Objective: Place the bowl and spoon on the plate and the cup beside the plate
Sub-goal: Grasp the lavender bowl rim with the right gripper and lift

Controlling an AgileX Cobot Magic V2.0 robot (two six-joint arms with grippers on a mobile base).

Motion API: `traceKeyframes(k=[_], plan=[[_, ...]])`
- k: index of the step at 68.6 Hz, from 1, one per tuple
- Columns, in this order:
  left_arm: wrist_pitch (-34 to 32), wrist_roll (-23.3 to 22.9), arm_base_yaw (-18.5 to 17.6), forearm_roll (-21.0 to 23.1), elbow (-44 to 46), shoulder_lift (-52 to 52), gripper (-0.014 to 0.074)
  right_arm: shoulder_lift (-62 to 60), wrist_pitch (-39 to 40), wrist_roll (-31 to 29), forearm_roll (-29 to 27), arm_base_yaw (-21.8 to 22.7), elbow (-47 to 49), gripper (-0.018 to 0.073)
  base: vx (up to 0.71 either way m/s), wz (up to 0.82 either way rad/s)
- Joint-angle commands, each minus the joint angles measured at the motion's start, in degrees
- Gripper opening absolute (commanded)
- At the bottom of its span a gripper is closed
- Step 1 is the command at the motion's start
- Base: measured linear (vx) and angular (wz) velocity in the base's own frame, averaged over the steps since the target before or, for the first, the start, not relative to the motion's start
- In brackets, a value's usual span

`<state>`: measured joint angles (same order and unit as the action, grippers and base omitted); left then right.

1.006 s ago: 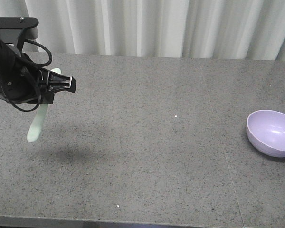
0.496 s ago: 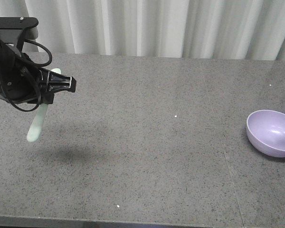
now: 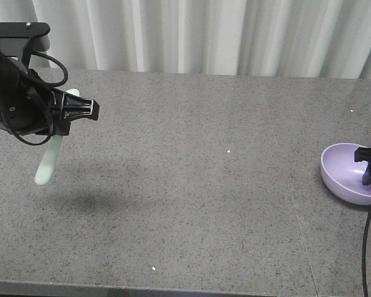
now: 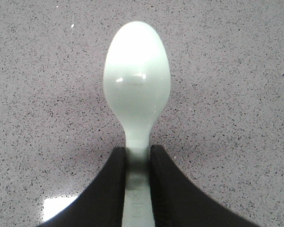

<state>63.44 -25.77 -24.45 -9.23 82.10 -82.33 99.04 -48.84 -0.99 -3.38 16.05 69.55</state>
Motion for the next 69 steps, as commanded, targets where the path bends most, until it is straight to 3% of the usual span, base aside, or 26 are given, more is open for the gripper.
traceKeyframes(k=[1,22,38,69], plan=[[-2.2,-0.3,-0.3,-0.5,1.5,2.1,-0.0008,-2.3,2.0,-0.3,-0.1,0.4,1.7,0.0373,0.00,0.00],[-2.2,-0.3,-0.3,-0.5,1.5,2.1,-0.0008,-2.7,2.1,0.6,0.1,0.4,1.7,-0.0015,0.00,0.00],[-2.2,-0.3,-0.3,-0.5,1.5,2.1,-0.0008,-8.1,1.1,0.6,0.1,0.4,1.7,-0.0008,0.00,0.00],[-2.2,-0.3,-0.3,-0.5,1.5,2.1,-0.0008,-31.8,-7.8,0.4,0.2,0.4,1.7,-0.0006,0.00,0.00]])
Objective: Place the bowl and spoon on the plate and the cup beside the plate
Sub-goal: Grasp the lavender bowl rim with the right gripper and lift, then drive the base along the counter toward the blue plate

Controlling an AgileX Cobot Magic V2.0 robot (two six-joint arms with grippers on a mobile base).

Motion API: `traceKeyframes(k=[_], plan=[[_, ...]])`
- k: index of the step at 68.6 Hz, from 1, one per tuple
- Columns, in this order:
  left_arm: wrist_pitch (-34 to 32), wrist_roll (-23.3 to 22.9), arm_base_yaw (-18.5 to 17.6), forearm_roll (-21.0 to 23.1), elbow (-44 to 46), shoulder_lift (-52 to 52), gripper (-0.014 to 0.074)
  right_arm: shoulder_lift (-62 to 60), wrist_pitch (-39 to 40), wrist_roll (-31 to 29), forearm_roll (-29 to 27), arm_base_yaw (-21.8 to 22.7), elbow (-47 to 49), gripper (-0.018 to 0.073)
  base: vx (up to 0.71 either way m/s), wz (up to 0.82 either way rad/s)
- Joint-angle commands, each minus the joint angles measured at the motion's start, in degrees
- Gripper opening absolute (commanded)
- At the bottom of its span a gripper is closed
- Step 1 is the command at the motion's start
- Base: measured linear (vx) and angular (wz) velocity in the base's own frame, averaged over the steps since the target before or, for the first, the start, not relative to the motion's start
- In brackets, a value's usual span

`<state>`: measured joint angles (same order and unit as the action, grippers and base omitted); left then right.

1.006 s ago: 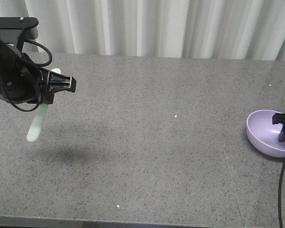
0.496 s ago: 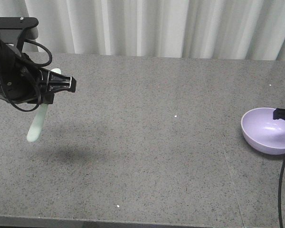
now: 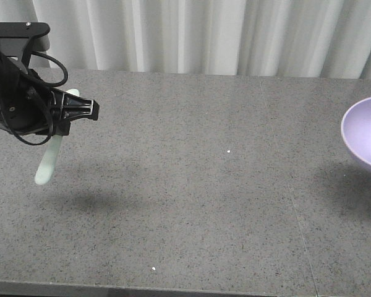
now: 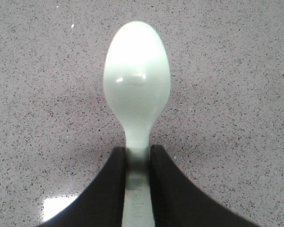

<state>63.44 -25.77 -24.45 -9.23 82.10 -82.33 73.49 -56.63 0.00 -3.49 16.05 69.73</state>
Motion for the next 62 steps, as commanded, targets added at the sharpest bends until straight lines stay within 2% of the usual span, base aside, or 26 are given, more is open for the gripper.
traceKeyframes(k=[1,21,62], plan=[[-2.2,-0.3,-0.3,-0.5,1.5,2.1,-0.0008,-7.0,-0.2,-0.6,0.3,0.4,1.6,-0.0006,0.00,0.00],[-2.2,-0.3,-0.3,-0.5,1.5,2.1,-0.0008,-16.5,-1.8,-0.6,2.8,0.4,1.6,-0.0006,0.00,0.00],[-2.2,-0.3,-0.3,-0.5,1.5,2.1,-0.0008,-16.5,-1.4,-0.6,3.0,0.4,1.6,-0.0006,0.00,0.00]])
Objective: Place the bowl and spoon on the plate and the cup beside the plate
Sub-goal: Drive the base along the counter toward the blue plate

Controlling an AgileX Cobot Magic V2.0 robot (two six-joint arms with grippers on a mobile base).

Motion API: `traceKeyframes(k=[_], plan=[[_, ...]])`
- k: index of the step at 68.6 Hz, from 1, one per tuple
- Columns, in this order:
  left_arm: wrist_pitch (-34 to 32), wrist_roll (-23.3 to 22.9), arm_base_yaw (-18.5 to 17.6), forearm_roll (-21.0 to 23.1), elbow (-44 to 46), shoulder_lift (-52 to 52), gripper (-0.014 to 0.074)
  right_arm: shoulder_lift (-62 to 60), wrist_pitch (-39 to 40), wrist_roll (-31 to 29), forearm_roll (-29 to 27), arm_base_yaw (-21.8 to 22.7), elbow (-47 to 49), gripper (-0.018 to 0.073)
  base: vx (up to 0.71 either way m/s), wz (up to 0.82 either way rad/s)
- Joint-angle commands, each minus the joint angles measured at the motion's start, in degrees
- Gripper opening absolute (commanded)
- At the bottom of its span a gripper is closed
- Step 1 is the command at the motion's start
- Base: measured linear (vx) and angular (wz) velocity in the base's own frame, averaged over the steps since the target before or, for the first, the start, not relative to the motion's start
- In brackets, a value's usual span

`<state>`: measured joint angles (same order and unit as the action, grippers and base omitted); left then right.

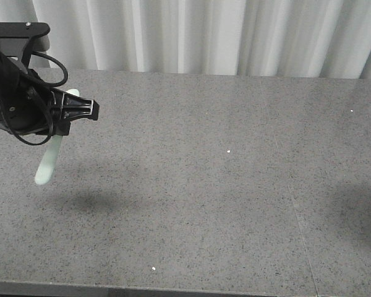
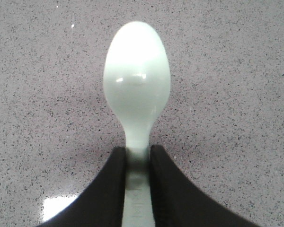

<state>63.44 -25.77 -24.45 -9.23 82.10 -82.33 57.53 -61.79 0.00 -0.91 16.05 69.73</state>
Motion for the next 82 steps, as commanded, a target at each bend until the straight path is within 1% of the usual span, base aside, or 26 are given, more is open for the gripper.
traceKeyframes(k=[1,82], plan=[[-2.2,-0.3,-0.3,-0.5,1.5,2.1,-0.0008,-0.6,3.8,-0.6,0.4,0.4,1.6,-0.0006,0.00,0.00],[-2.2,-0.3,-0.3,-0.5,1.5,2.1,-0.0007,-0.6,3.8,-0.6,0.4,0.4,1.6,-0.0006,0.00,0.00]])
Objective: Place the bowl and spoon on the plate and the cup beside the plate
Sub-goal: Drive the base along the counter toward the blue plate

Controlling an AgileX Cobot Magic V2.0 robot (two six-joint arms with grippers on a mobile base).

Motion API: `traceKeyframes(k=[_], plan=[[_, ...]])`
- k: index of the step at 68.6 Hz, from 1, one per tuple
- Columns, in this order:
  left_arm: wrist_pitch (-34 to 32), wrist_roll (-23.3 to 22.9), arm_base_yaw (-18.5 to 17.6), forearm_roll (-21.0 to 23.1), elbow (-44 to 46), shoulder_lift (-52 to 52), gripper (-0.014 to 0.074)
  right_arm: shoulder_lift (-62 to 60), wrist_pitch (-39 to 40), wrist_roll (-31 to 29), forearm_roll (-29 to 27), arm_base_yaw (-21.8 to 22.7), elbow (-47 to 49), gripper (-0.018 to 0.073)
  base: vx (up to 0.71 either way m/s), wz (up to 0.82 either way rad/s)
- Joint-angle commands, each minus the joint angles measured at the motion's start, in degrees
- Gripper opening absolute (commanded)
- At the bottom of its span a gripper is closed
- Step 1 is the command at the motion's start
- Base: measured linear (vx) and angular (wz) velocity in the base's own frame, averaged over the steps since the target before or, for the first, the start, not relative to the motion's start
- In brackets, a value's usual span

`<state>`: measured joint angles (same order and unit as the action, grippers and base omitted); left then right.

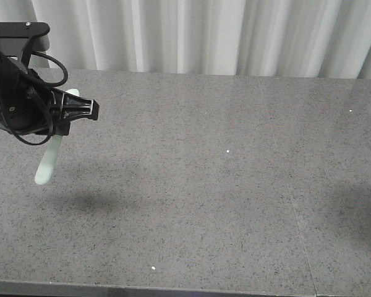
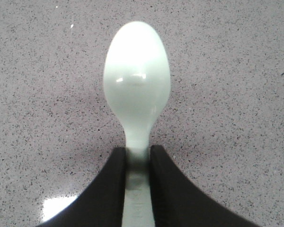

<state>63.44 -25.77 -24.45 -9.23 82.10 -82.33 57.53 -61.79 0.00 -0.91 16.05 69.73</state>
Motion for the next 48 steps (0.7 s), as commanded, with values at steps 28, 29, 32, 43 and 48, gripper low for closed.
traceKeyframes(k=[28,29,32,43,48], plan=[[-2.2,-0.3,-0.3,-0.5,1.5,2.1,-0.0007,-0.6,3.8,-0.6,0.4,0.4,1.6,-0.0006,-0.01,-0.06],[-2.2,-0.3,-0.3,-0.5,1.5,2.1,-0.0007,-0.6,3.8,-0.6,0.4,0.4,1.6,-0.0006,-0.03,-0.14],[-2.2,-0.3,-0.3,-0.5,1.5,2.1,-0.0007,-0.6,3.8,-0.6,0.4,0.4,1.6,-0.0006,-0.03,-0.15],[-2.2,-0.3,-0.3,-0.5,1.5,2.1,-0.0006,-0.6,3.8,-0.6,0.4,0.4,1.6,-0.0006,-0.03,-0.20],[-2.2,-0.3,-0.3,-0.5,1.5,2.1,-0.0006,-0.6,3.8,-0.6,0.4,0.4,1.6,-0.0006,-0.03,-0.25]])
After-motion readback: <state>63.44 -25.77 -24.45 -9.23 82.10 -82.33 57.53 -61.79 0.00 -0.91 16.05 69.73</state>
